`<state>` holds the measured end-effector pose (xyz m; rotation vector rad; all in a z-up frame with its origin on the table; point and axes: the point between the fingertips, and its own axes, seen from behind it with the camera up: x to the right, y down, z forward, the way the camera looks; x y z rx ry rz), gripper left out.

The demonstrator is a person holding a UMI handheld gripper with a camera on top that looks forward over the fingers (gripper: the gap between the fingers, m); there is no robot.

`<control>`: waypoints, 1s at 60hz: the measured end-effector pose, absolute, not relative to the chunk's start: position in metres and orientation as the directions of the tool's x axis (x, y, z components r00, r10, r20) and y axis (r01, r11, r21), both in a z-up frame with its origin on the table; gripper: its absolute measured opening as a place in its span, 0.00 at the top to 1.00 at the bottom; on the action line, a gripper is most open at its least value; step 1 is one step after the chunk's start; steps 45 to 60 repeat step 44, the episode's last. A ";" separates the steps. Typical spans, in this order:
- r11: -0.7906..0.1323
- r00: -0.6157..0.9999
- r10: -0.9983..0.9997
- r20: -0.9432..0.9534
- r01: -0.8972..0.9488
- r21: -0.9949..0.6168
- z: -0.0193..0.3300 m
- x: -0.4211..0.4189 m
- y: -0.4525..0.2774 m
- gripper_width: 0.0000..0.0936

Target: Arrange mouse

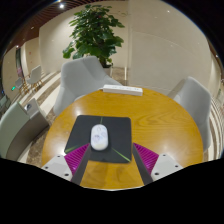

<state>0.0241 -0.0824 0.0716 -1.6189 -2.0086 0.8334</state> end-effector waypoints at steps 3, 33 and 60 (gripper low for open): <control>0.148 -0.220 0.975 -0.024 0.728 -0.670 0.082 0.052 -0.060 0.08; 0.063 -0.073 0.997 0.008 0.790 -0.609 0.097 0.257 0.097 0.08; 0.043 -0.043 0.999 0.015 0.783 -0.621 0.103 0.266 0.118 0.07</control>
